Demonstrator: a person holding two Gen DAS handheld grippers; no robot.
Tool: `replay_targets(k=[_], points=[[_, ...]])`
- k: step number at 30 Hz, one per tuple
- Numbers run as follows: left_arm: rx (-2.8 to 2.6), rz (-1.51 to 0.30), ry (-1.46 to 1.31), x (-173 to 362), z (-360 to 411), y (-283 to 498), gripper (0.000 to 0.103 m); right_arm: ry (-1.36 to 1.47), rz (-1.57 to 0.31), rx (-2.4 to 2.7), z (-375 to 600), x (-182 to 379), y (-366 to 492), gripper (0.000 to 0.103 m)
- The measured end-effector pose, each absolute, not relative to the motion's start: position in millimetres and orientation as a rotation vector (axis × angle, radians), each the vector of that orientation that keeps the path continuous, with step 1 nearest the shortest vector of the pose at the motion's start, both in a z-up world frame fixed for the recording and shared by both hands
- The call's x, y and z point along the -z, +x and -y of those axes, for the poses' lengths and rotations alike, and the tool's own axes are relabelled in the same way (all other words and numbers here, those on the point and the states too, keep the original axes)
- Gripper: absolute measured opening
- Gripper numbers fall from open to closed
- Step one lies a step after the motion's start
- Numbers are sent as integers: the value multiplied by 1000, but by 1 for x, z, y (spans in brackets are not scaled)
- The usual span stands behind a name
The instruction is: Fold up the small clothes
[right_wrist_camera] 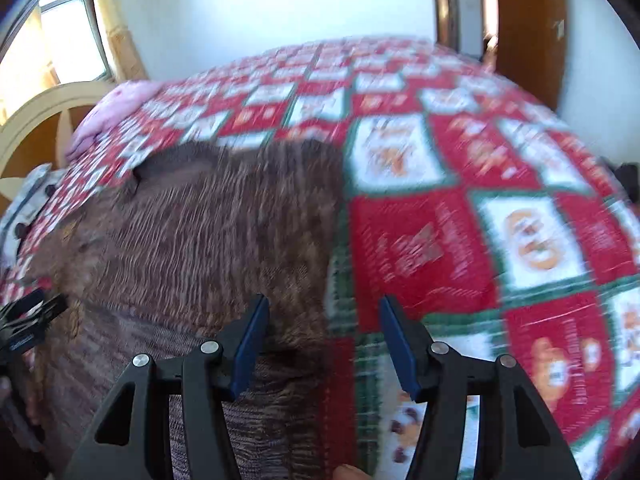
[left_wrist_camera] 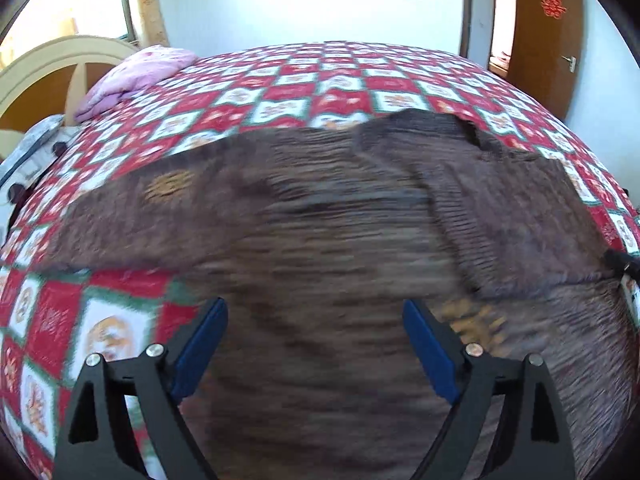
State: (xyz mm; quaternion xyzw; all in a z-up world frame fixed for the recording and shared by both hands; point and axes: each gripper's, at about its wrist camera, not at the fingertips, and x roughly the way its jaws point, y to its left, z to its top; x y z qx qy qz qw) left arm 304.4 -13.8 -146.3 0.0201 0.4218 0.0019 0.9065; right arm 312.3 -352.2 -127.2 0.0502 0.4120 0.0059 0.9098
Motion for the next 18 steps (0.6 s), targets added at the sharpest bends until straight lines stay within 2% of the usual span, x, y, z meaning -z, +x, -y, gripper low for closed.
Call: replay_targets(k=[4,11,18], points=[[-85,-835,16,139,-22,294,92,62,-722,-101,324,100,309,59],[-253,-852,-35,142,-84,300,92,39,-917,-153,303,147,335,58],[-361,-873,-81,148,-130,301,92,0,-923,-168,313,143,327,58]])
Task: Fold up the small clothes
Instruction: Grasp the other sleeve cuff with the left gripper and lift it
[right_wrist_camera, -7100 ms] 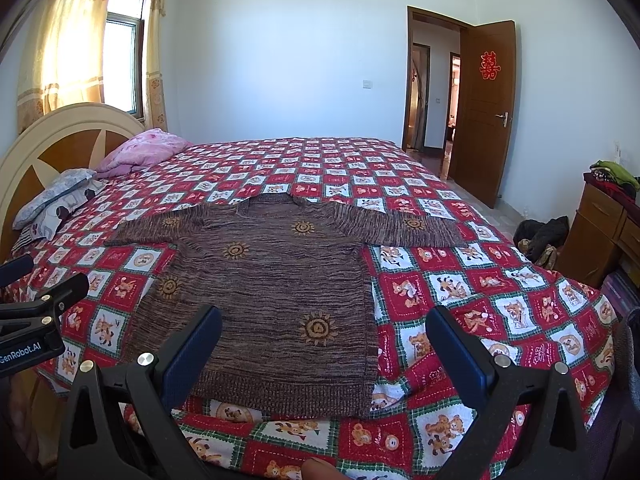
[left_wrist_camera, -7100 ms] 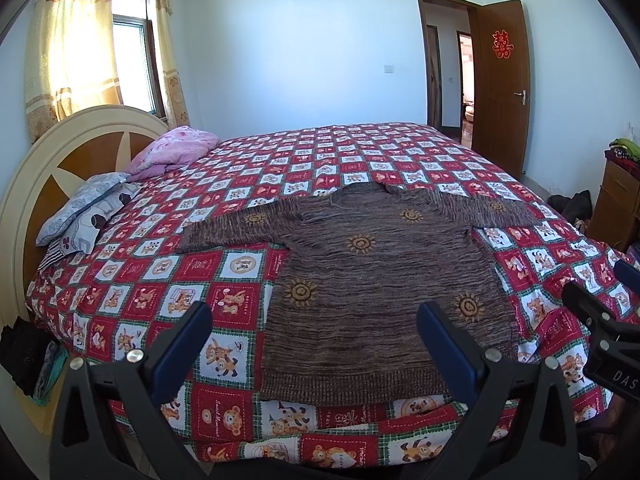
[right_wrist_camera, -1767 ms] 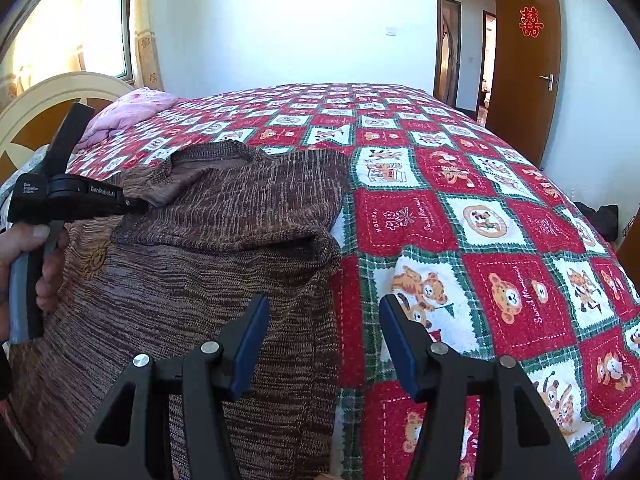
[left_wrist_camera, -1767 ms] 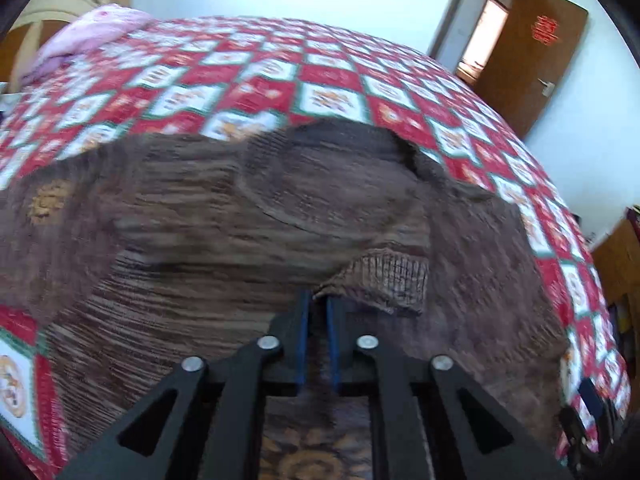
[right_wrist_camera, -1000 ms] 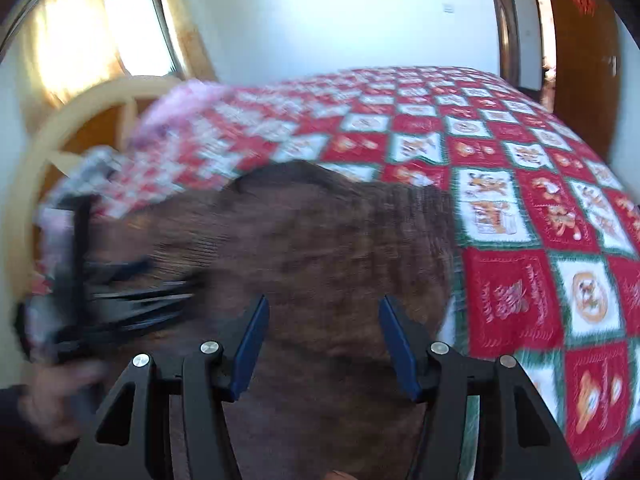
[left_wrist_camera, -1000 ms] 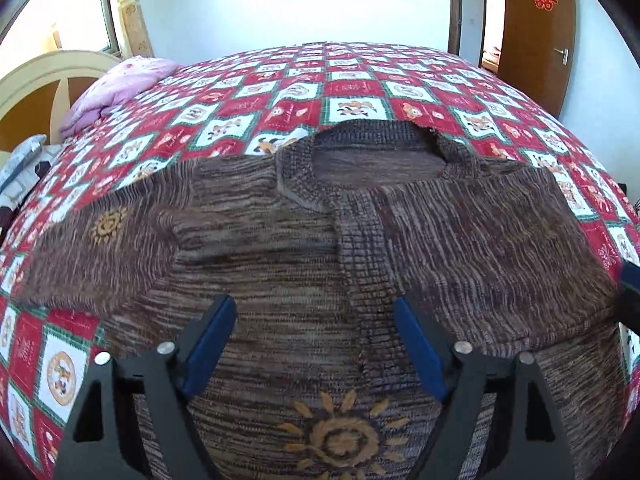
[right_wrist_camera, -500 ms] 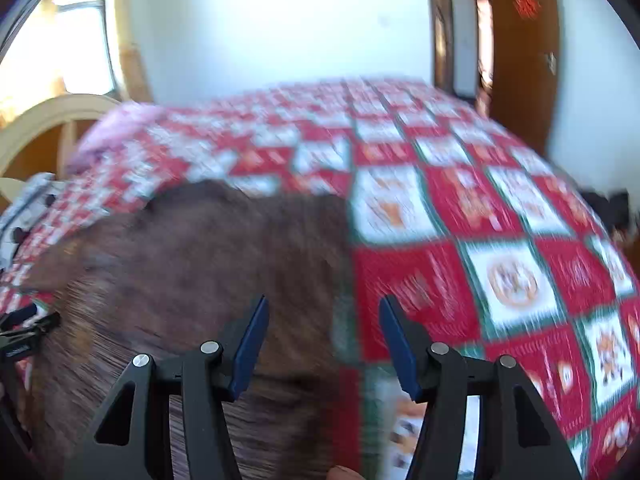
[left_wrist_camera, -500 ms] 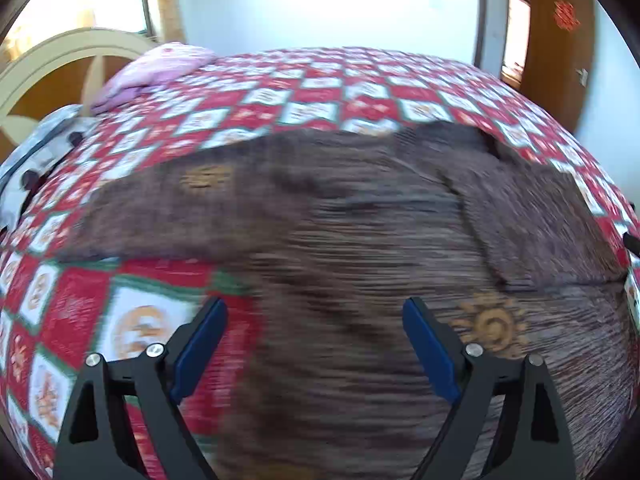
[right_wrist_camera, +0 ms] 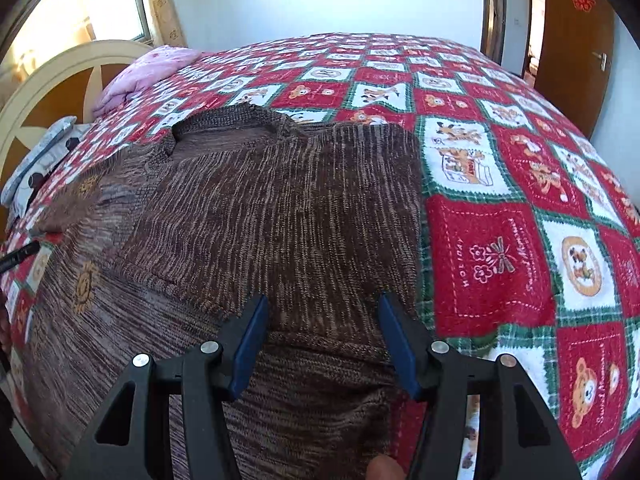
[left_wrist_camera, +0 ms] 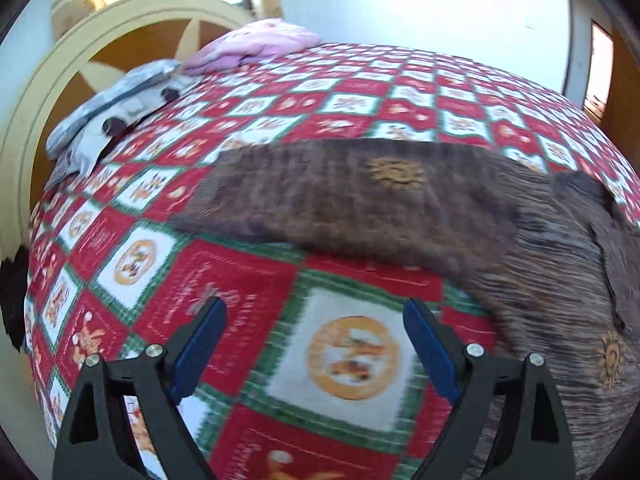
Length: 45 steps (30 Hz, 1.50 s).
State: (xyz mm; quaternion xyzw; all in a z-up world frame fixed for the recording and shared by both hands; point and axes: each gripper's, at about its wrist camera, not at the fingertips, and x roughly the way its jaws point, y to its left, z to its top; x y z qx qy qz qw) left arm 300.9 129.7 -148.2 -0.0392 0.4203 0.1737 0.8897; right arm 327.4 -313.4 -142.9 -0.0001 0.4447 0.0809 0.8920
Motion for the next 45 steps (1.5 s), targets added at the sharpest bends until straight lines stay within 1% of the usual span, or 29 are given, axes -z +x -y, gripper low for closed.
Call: replay_targets(k=[8,15,17,20,21,22,23,25,30,31,35,36,38,39,45], points=[[-532,-864,-174,146,-202,292,92,-102,-824,-89,299,136,299,59],[-470,-890,-381,156,-235,292,92,-180,-743,-47,287,134,291,59],[-446,-902,-427,159,-238,297,89,-198,-720,-46,282,131,287,59],[-430,-881,-470,156,-244,306,79,-227,-674,-49,275,127,281,58],[-411,-871,-508,155,-248,308,72,-227,-664,-56,273,126,279,58],[-397,-864,-545,155,-253,311,69,-227,-658,-62,272,125,278,58],[-385,-862,-580,155,-258,316,69,-228,-652,-66,271,124,277,58],[-381,-854,-634,157,-266,323,65,-237,-640,-65,269,124,276,59],[-341,-820,-726,157,-271,331,63,-270,-624,-56,264,125,275,59],[-338,-823,-728,157,-270,334,59,-271,-623,-57,264,125,275,59],[-363,-839,-690,161,-268,343,56,-273,-618,-61,262,126,274,58],[-376,-835,-685,161,-268,343,50,-272,-615,-60,261,125,273,58],[-400,-838,-669,160,-271,343,28,-269,-609,-62,261,124,272,58],[-403,-844,-672,161,-274,343,8,-268,-607,-61,261,124,272,58],[-379,-817,-652,153,-277,340,8,-270,-629,-64,262,128,275,59]])
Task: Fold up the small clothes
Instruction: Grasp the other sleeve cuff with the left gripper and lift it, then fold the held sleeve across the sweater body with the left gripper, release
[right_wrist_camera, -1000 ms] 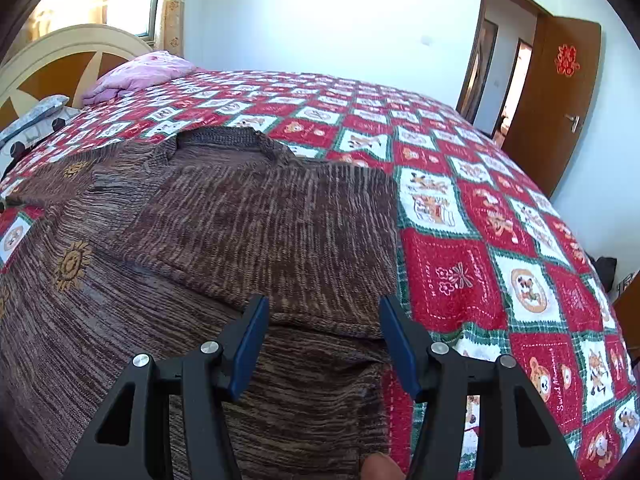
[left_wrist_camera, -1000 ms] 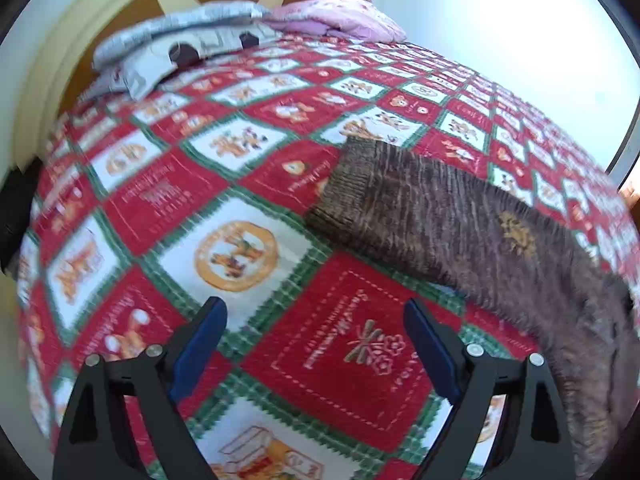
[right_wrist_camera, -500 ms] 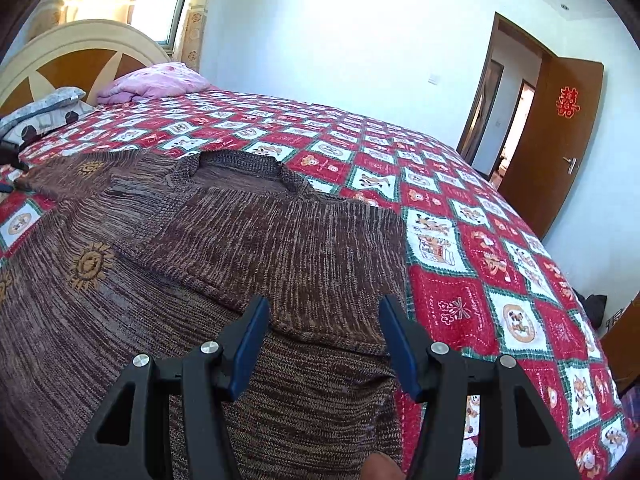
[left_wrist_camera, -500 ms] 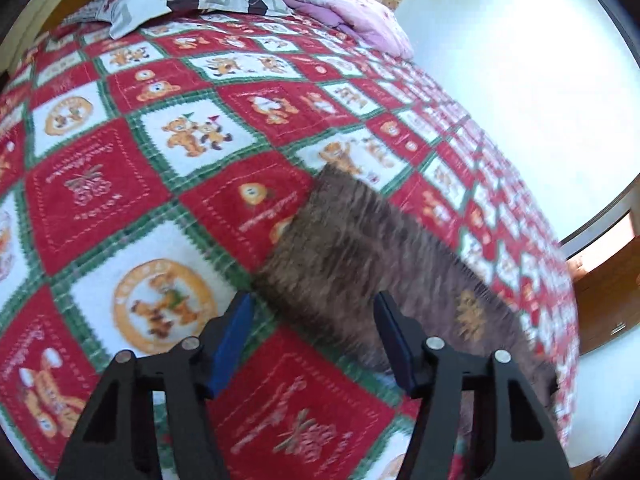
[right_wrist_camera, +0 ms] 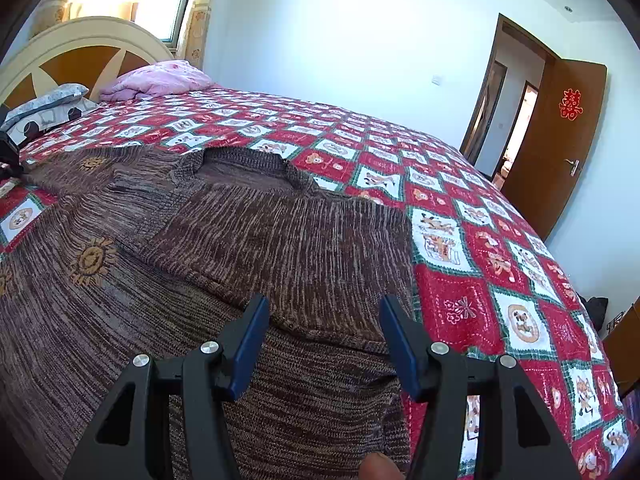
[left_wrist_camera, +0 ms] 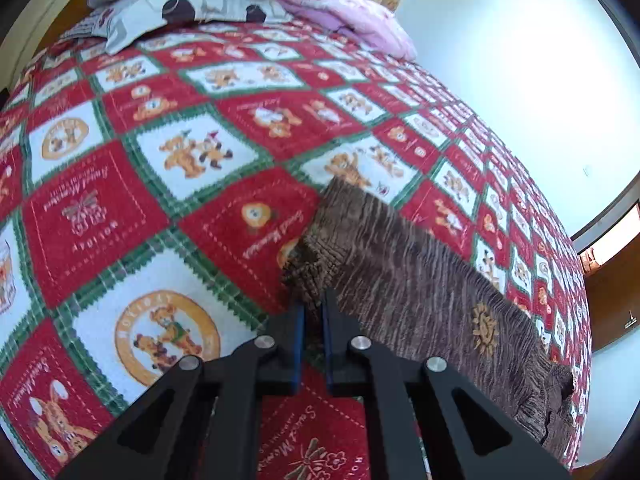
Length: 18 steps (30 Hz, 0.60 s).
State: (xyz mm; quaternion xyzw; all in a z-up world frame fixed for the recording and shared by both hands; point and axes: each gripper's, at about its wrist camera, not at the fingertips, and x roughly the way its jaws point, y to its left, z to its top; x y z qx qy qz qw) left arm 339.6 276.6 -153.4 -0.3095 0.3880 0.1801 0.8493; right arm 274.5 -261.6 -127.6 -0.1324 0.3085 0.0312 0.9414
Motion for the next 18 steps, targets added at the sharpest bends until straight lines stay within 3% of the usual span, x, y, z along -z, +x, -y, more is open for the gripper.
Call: replay_targets(k=[10,18], points=[[-301,-713,-605,102,-245,347,8,-236,-598,-52,269,120,274,59],[-139,-664,-548,53,-174,362,8,-220,-584,-49,272,118,274,58]])
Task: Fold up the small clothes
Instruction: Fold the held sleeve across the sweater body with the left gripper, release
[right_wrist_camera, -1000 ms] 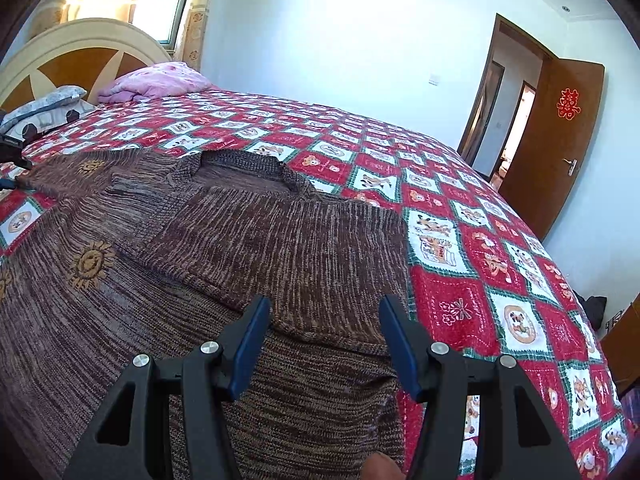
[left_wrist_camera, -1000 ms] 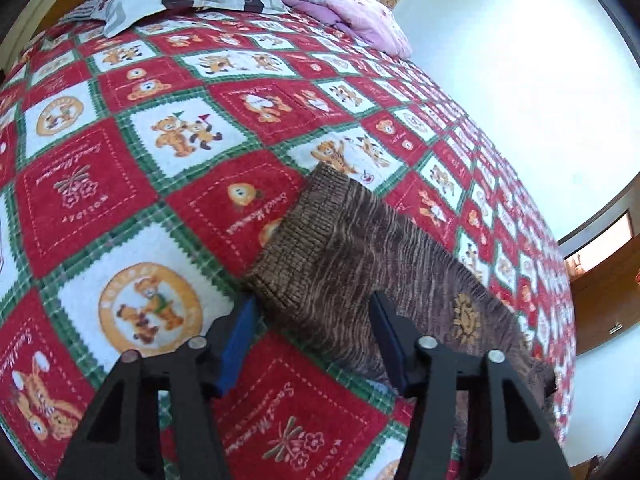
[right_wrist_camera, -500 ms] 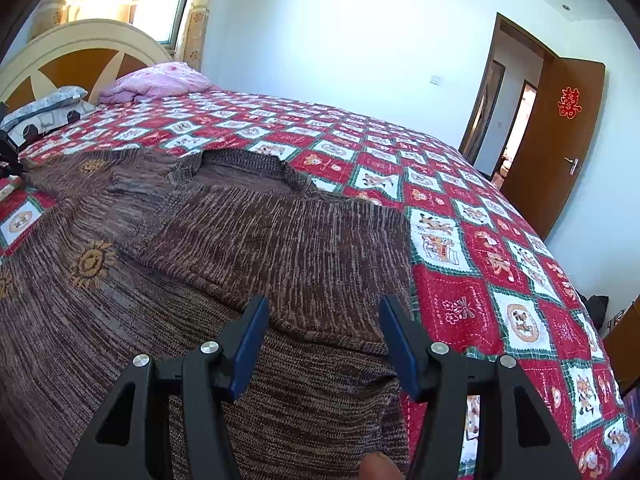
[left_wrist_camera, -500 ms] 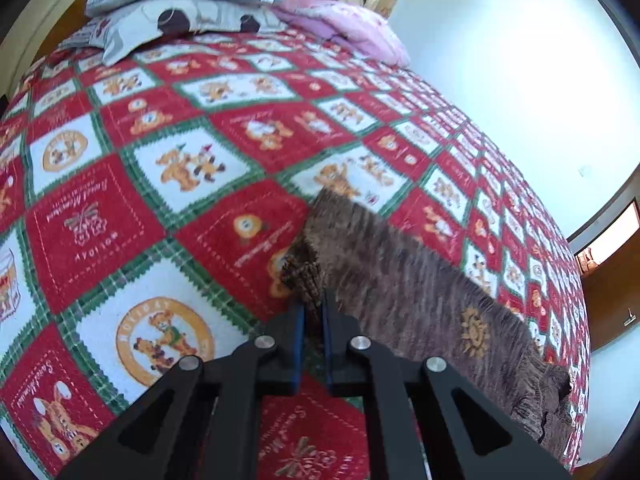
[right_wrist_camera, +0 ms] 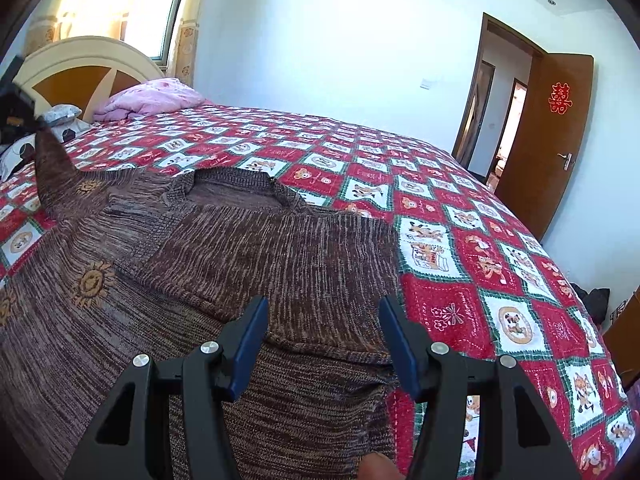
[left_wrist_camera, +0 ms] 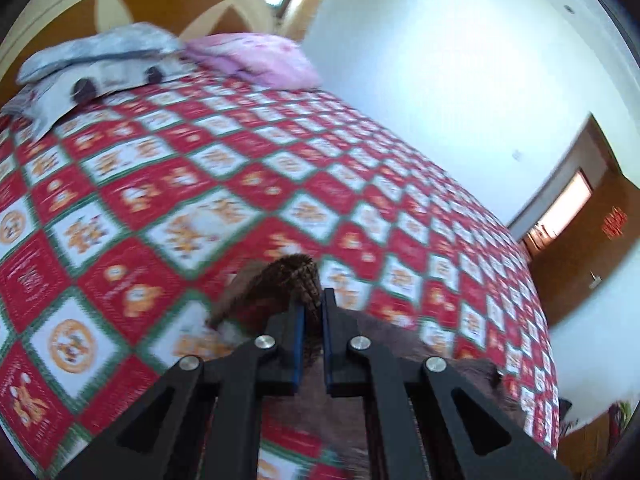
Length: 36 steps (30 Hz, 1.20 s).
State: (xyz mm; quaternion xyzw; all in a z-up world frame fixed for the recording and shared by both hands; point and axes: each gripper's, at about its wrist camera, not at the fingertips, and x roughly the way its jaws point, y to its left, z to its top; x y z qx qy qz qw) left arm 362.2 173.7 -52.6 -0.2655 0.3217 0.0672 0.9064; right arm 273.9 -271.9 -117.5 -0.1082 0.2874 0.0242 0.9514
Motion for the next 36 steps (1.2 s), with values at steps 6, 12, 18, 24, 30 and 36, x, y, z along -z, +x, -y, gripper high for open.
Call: replay_targets(k=[6,12,18,24,30,36], points=[[-21,-635,-407,28,-95,367,8,-203,-582,-46,276,116,275,59],[133,-630,-274,33,-9,349,8,-181,-590,-38,281,117,278,59],[180,-658,-46,77,91,336,10,-179,-593,-37,281,118,277,59],[189,-726,143,119,131,320,45,-163,-598,-21,290,119,281,59],[27,-625,159,104,61,312,83,-141,-606,-21,295,120,283,59],[-297,-731,222,134,-33,355,83,-160,-600,-68,285,124,280,59]])
